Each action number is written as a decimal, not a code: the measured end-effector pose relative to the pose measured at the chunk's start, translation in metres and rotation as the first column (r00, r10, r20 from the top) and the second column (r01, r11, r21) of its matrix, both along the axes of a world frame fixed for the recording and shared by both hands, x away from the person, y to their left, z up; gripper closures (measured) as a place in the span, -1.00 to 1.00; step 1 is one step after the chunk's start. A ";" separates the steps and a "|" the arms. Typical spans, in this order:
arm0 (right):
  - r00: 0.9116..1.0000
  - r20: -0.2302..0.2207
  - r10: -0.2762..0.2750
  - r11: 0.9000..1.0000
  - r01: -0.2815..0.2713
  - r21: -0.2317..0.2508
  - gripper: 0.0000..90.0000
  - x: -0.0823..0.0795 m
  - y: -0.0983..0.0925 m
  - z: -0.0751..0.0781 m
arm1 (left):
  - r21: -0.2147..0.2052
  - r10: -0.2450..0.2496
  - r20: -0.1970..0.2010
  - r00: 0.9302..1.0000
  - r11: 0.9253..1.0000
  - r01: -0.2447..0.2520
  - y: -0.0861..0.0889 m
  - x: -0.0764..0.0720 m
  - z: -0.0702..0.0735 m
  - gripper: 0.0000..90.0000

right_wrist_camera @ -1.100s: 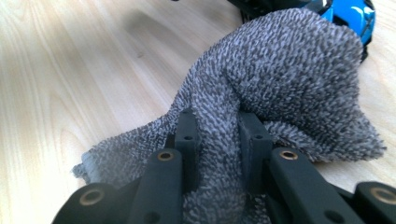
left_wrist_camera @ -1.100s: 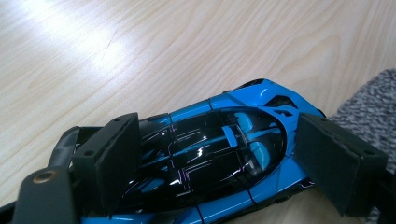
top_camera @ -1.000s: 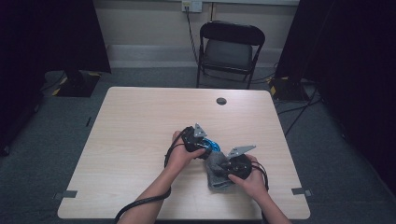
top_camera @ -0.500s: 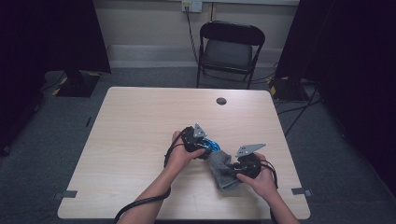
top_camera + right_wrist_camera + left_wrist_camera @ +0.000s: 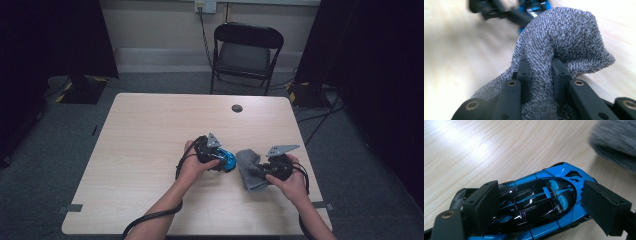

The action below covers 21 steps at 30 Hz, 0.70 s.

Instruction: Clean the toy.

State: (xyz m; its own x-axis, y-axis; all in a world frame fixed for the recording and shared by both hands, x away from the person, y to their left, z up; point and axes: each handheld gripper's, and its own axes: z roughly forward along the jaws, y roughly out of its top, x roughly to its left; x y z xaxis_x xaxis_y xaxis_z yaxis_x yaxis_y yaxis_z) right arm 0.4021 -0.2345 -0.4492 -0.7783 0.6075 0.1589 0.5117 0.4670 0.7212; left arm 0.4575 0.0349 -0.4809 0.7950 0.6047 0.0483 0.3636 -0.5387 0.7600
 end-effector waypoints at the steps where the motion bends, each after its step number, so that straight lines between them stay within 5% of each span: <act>1: 1.000 0.003 -0.008 1.000 0.008 -0.001 0.61 0.004 -0.001 0.000 | -0.002 0.000 0.002 1.000 1.000 0.000 0.000 0.000 0.000 -0.66; 10: 0.997 0.005 -0.079 0.997 0.079 -0.022 0.60 0.054 0.001 -0.007 | -0.014 -0.015 0.001 1.000 1.000 0.015 0.000 -0.001 -0.001 -0.67; 21: 0.996 -0.004 -0.093 0.993 0.092 -0.074 0.55 0.097 0.026 -0.018 | -0.028 -0.037 -0.004 0.999 0.999 0.037 -0.006 -0.004 -0.001 -0.66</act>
State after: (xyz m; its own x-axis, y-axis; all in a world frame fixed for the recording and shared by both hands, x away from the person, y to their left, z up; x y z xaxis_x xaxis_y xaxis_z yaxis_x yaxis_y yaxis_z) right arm 0.4996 -0.2087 -0.4675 -0.7172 0.6871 0.1163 0.5601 0.4691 0.6828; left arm 0.4532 0.0287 -0.4818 0.8169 0.5761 0.0279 0.3476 -0.5303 0.7733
